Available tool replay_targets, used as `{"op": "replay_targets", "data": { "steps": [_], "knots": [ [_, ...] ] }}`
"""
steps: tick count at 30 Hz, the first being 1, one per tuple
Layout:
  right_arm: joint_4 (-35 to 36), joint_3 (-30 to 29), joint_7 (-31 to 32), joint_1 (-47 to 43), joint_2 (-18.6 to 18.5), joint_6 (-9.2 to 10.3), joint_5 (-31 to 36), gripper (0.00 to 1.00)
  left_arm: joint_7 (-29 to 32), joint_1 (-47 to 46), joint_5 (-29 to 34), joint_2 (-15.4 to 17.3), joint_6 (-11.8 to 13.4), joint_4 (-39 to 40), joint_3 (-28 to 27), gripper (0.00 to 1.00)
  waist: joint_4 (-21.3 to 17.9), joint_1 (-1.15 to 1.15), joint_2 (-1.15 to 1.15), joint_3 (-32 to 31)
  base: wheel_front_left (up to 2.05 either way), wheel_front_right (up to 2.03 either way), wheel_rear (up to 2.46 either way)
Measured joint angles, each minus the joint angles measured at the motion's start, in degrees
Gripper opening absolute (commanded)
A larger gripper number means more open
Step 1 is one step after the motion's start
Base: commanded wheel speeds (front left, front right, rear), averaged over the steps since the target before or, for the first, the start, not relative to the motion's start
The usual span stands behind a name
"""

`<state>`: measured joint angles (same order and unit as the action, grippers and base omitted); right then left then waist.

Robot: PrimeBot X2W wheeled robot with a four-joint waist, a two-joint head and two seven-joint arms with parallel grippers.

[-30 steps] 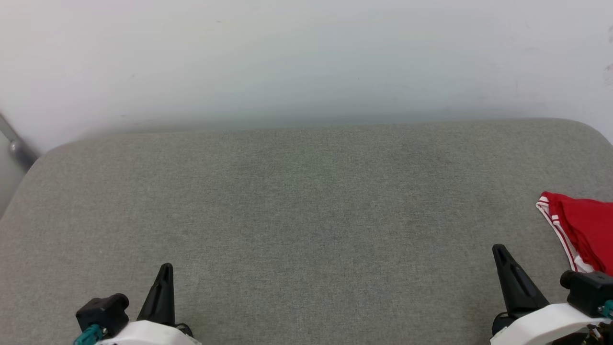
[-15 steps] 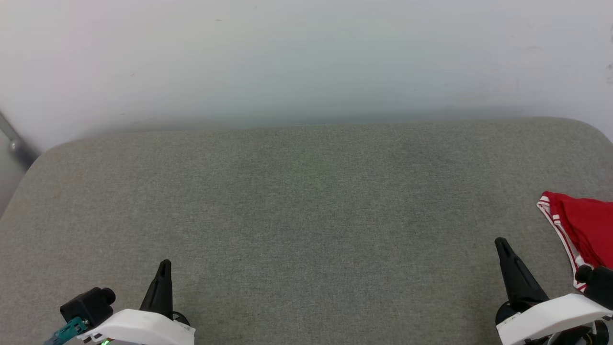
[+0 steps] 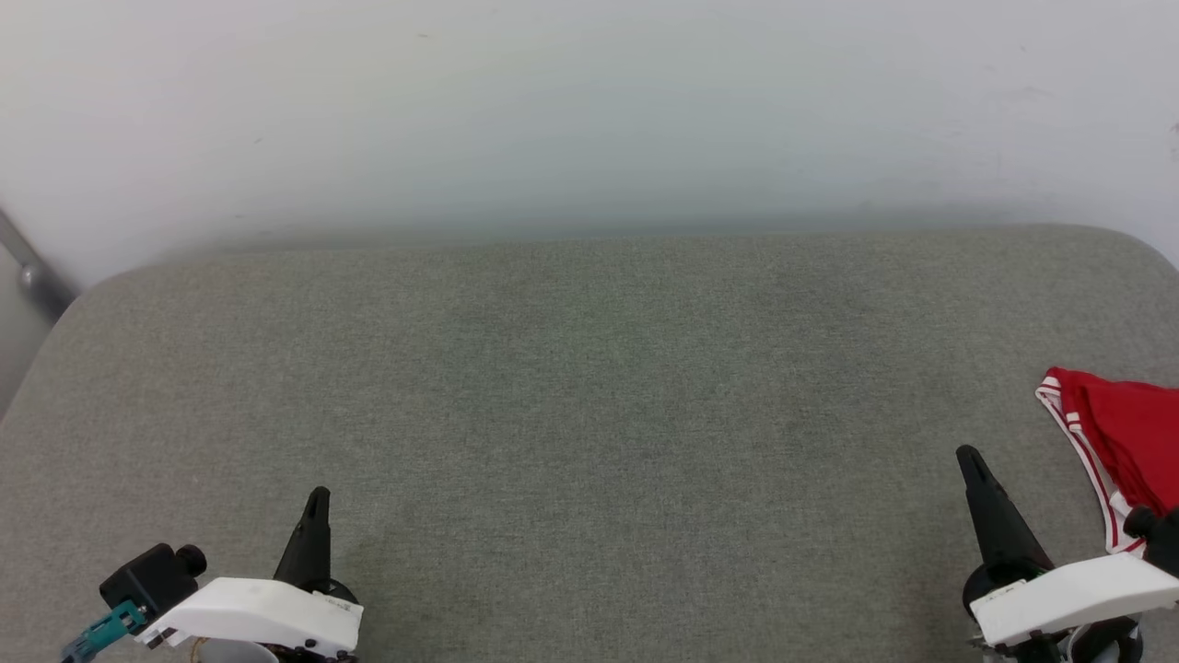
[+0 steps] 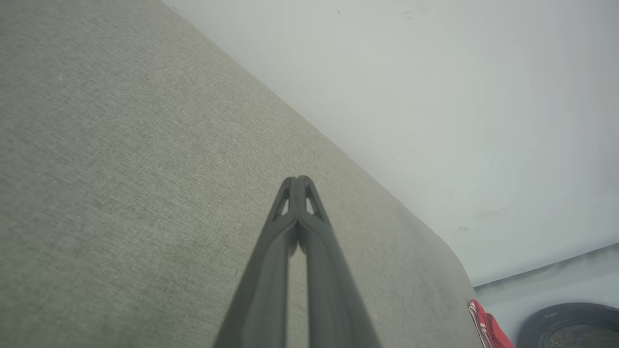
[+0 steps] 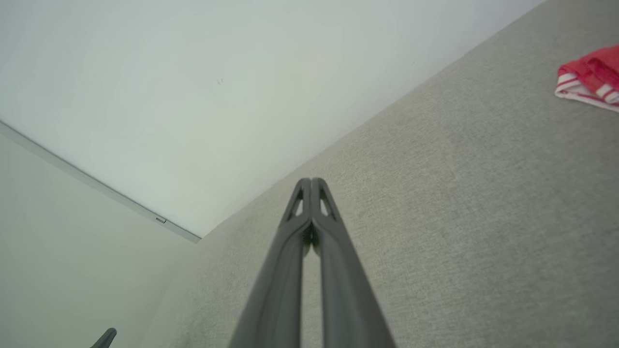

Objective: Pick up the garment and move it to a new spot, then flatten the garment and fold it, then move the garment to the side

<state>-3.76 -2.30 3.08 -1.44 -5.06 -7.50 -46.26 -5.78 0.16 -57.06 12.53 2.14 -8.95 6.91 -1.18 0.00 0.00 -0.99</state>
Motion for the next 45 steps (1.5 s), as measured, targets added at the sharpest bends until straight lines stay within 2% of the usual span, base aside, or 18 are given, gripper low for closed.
{"op": "replay_targets", "data": {
  "steps": [22,45],
  "knots": [
    [-3.34,-1.02,0.83,2.36,0.49,0.00,-15.48,0.00,3.69,-1.80,-12.00,-2.85,-3.16,-1.64,-4.03,0.00,0.30,0.00,0.00,0.30,0.00,0.00,0.00],
    [-6.23,-2.07,1.58,4.41,0.91,0.00,-28.43,0.00,7.08,-3.66,-21.96,-5.52,-5.81,-3.07,-7.66,0.00,0.61,0.00,0.00,0.61,0.00,0.00,0.00]
  ]
}}
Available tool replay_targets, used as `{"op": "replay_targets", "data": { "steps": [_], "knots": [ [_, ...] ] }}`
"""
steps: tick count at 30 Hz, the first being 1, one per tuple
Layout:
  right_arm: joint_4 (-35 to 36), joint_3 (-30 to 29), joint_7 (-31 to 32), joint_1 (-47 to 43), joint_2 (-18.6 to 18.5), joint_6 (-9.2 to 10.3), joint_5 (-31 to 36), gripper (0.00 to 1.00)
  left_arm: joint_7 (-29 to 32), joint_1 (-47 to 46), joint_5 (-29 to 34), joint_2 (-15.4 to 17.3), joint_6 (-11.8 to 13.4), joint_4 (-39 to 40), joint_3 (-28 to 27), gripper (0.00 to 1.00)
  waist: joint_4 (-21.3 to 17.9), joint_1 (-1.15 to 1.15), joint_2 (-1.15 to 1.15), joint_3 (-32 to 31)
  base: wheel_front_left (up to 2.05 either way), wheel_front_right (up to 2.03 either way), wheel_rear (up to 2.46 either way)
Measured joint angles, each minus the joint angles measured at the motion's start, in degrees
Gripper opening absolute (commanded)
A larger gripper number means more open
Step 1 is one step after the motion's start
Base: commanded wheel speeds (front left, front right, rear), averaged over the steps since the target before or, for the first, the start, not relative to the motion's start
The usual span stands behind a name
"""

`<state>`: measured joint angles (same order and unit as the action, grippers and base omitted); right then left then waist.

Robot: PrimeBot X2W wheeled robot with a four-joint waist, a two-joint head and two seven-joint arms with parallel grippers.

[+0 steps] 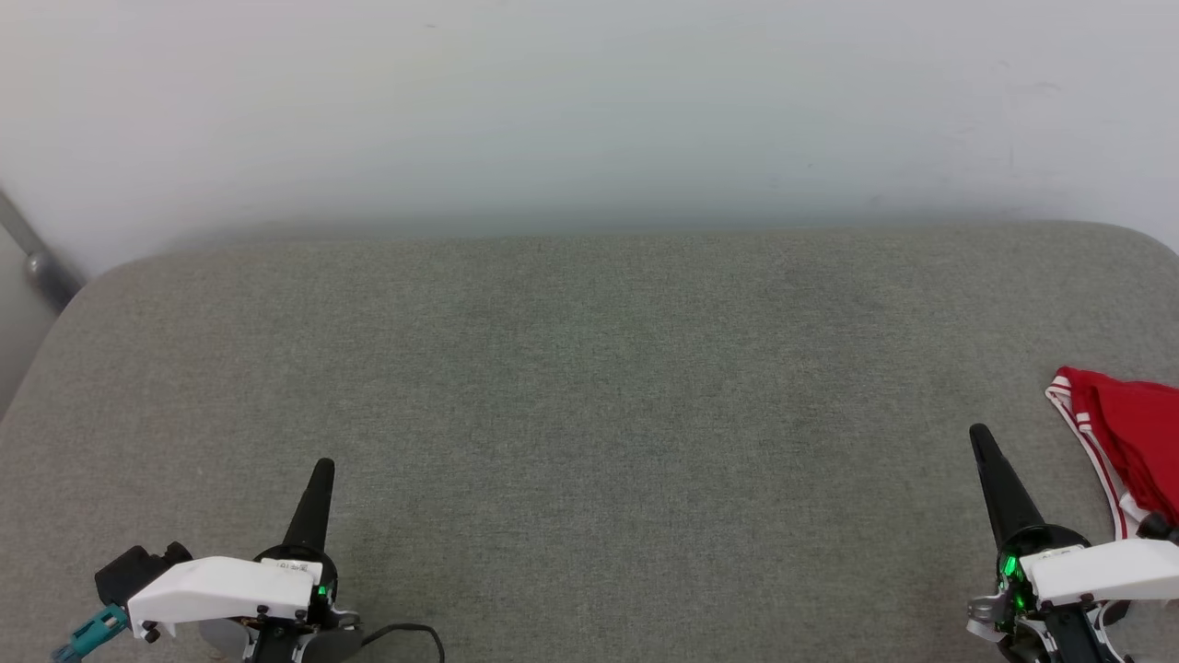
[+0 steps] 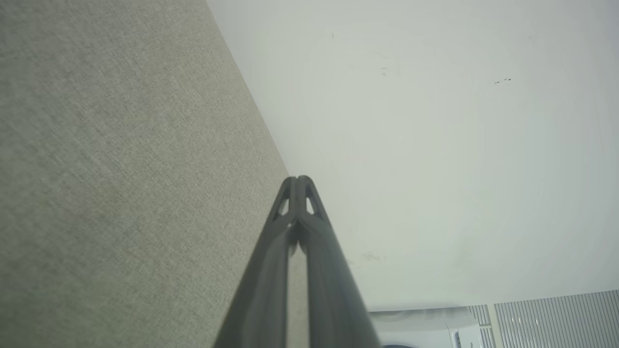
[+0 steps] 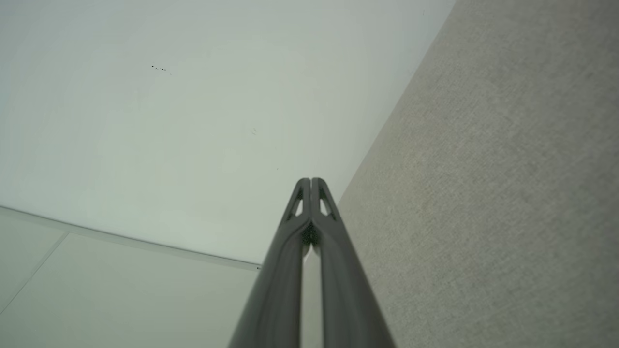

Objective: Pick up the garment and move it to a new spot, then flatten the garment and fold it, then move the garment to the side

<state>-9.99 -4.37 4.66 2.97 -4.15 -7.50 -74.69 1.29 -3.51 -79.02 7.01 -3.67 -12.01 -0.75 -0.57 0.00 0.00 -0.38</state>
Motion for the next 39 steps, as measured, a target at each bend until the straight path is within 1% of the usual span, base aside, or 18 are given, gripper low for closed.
{"op": "replay_targets", "data": {
  "steps": [17,39],
  "knots": [
    [-1.79,-0.68,0.51,1.25,0.32,0.00,-8.13,0.00,2.09,-1.03,-6.10,-1.65,-1.79,-0.91,-2.29,0.00,0.23,0.00,0.00,0.23,0.00,0.00,0.00],
    [-3.85,-1.45,1.20,2.65,0.68,0.00,-17.05,0.00,4.52,-2.33,-13.03,-3.52,-3.54,-1.92,-4.92,0.00,0.53,0.00,0.00,0.53,0.00,0.00,0.00]
  ]
}}
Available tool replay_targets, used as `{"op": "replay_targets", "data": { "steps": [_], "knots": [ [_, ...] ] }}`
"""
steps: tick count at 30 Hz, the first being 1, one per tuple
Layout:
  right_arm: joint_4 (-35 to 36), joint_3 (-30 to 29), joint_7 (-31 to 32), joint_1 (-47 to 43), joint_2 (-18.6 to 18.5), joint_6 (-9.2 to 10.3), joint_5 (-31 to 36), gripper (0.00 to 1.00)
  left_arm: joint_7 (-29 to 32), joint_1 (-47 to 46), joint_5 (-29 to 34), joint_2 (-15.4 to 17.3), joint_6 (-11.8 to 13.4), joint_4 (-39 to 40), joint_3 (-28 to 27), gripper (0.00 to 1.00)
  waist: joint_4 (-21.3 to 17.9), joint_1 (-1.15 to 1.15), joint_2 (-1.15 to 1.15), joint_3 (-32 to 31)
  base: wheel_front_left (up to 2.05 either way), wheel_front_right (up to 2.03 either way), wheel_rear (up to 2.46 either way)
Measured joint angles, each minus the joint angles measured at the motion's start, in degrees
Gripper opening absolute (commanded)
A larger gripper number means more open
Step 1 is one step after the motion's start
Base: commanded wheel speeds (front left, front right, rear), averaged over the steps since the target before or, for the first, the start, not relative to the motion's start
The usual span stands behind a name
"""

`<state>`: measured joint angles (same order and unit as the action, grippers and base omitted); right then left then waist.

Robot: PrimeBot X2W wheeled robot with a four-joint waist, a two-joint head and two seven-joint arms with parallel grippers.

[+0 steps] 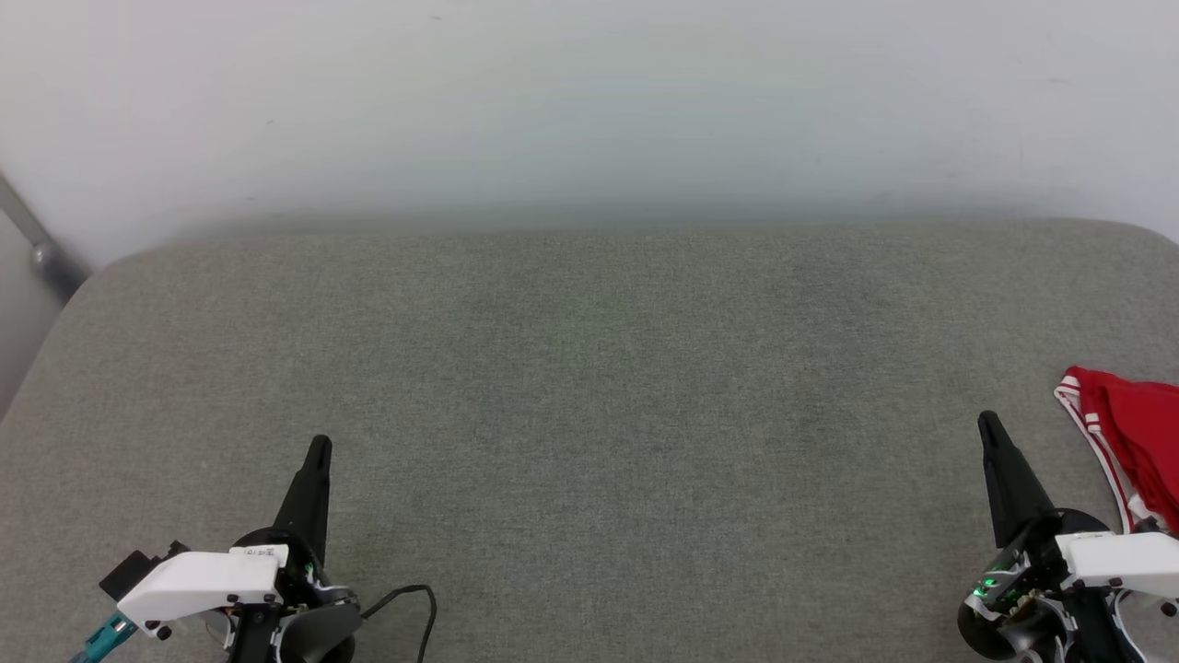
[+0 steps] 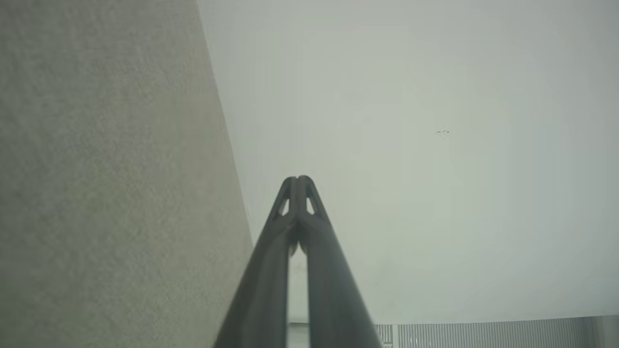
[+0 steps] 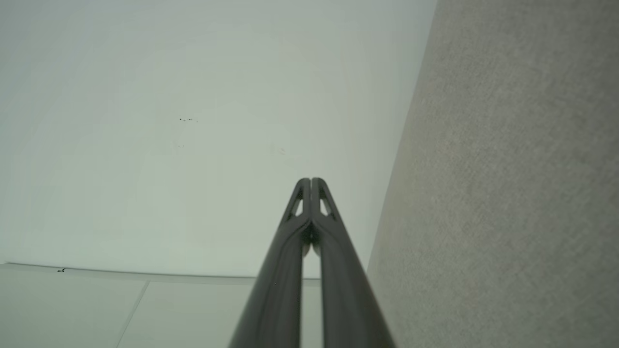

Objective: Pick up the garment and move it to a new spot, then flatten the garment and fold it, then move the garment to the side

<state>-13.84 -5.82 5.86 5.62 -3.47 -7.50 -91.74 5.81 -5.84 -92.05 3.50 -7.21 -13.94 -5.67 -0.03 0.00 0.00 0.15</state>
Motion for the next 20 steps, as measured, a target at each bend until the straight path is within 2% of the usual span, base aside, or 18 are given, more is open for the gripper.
{"op": "replay_targets", "data": {
  "steps": [20],
  "knots": [
    [-0.26,-0.25,0.23,0.28,0.12,0.00,-1.07,0.00,0.33,-0.08,-0.88,-0.30,-0.31,-0.13,-0.43,0.00,0.03,0.00,0.00,0.03,0.00,0.00,0.00]
  ]
}}
